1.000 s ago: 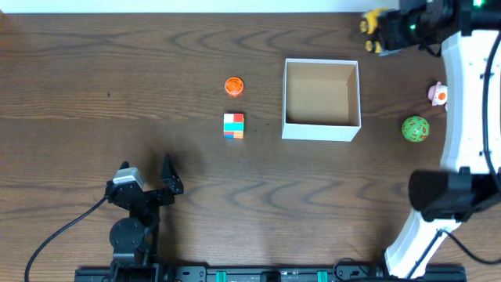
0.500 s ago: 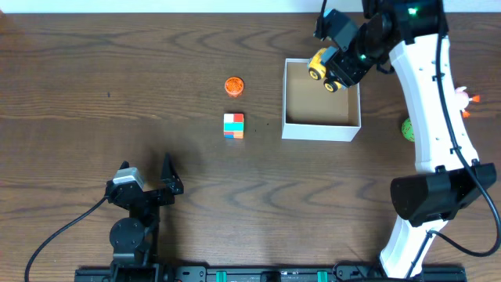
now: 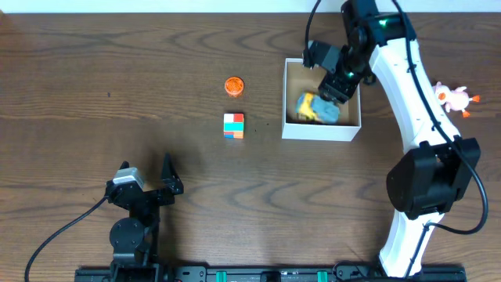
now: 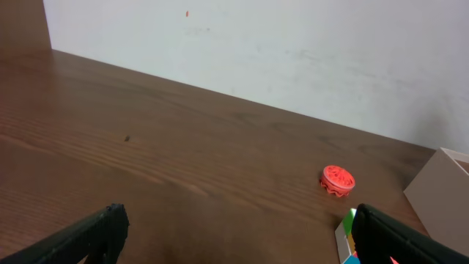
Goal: Pack container
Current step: 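Carry the truck left into the white box and release it, then move the right gripper to the green ball and grasp it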
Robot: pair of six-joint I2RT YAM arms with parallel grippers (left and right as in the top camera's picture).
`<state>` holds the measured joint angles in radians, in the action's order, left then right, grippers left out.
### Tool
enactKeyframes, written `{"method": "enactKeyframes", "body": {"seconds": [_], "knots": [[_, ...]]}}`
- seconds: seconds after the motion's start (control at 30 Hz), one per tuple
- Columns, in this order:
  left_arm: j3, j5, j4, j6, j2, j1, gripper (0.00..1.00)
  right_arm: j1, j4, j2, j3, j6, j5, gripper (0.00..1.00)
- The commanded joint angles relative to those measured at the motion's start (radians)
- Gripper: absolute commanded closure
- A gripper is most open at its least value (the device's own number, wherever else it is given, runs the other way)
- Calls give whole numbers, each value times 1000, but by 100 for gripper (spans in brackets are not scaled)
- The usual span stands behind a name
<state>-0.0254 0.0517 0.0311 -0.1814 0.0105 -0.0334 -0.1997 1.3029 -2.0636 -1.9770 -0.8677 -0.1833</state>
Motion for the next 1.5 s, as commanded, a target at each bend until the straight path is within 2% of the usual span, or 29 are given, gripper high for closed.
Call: {"method": "enactKeyframes", "body": {"seconds": [0.0, 0.17, 0.37, 0.43, 0.5, 0.6, 0.67, 0.73, 0.87, 1.03, 1.23, 1.47], "knots": [[21, 8, 39, 16, -5, 4, 2, -6, -13, 0, 37, -58, -9, 39], [21, 8, 38, 16, -5, 4, 2, -6, -56, 0, 72, -49, -9, 38], [21, 8, 38, 16, -5, 4, 2, -5, -142, 0, 73, 76, 11, 32], [21, 8, 39, 16, -5, 4, 2, -5, -196, 0, 72, 193, 56, 30], [21, 8, 39, 16, -5, 4, 2, -5, -251, 0, 71, 341, 133, 23], [21, 8, 39, 16, -5, 4, 2, -1, -298, 1, 57, 586, 328, 1], [21, 8, 38, 16, -5, 4, 2, 10, -304, 6, 49, 727, 451, 1], [21, 8, 39, 16, -5, 4, 2, 32, -299, 11, 43, 807, 510, 1], [21, 8, 39, 16, -5, 4, 2, 124, -283, 17, 43, 869, 488, 1], [21, 8, 38, 16, -5, 4, 2, 297, -221, 17, 43, 890, 287, 1], [21, 8, 39, 16, -5, 4, 2, 491, -174, 17, 43, 999, 203, 1], [21, 8, 39, 16, -5, 4, 2, 570, -158, 16, 77, 1001, 168, 1]]}}
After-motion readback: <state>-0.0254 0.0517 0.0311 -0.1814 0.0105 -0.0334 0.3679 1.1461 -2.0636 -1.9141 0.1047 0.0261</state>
